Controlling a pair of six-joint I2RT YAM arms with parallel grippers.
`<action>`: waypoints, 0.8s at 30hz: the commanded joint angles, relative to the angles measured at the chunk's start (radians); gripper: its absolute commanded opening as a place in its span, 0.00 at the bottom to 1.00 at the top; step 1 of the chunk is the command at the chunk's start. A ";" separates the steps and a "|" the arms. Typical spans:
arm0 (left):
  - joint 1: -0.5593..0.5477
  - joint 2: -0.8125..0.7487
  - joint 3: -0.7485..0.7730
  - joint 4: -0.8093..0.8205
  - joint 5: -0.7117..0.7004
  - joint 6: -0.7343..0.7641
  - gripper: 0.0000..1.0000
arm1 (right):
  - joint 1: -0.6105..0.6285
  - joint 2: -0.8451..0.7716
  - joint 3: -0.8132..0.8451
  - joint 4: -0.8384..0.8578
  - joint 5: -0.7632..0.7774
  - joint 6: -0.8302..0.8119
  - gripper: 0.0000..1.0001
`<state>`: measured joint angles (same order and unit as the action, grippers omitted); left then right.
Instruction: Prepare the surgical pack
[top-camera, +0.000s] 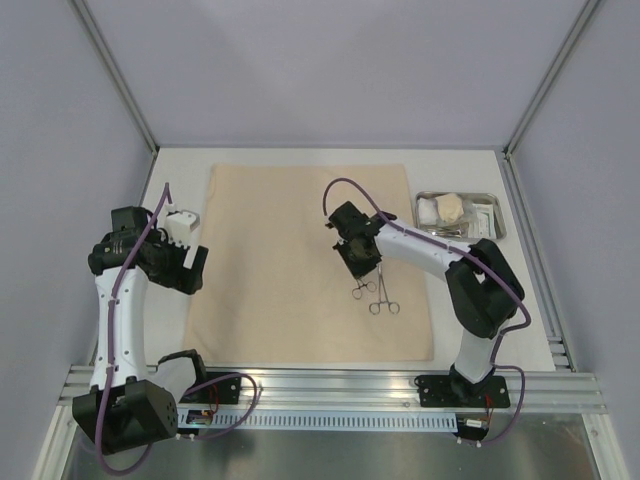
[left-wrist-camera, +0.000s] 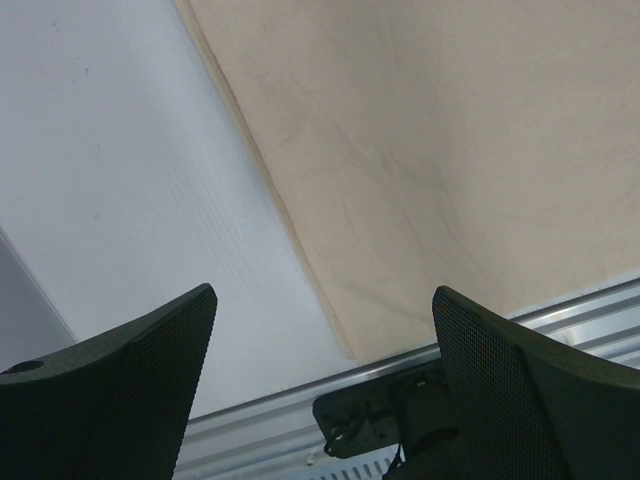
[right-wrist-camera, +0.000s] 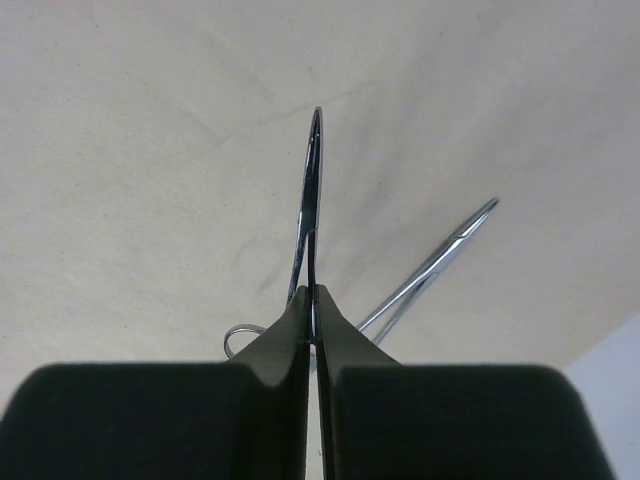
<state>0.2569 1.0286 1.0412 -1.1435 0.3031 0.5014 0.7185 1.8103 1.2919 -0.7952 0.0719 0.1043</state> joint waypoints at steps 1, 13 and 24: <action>0.004 0.001 0.013 0.019 0.001 0.019 0.98 | -0.007 -0.065 0.083 0.007 0.071 -0.250 0.01; 0.002 0.047 0.080 -0.010 0.004 0.035 0.98 | -0.293 -0.175 0.000 0.259 0.267 -1.113 0.01; 0.002 0.113 0.172 -0.024 0.022 0.019 0.98 | -0.511 -0.191 -0.193 0.482 0.184 -1.604 0.01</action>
<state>0.2569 1.1362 1.1614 -1.1591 0.3046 0.5217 0.2359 1.5970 1.1091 -0.4286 0.2596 -1.3281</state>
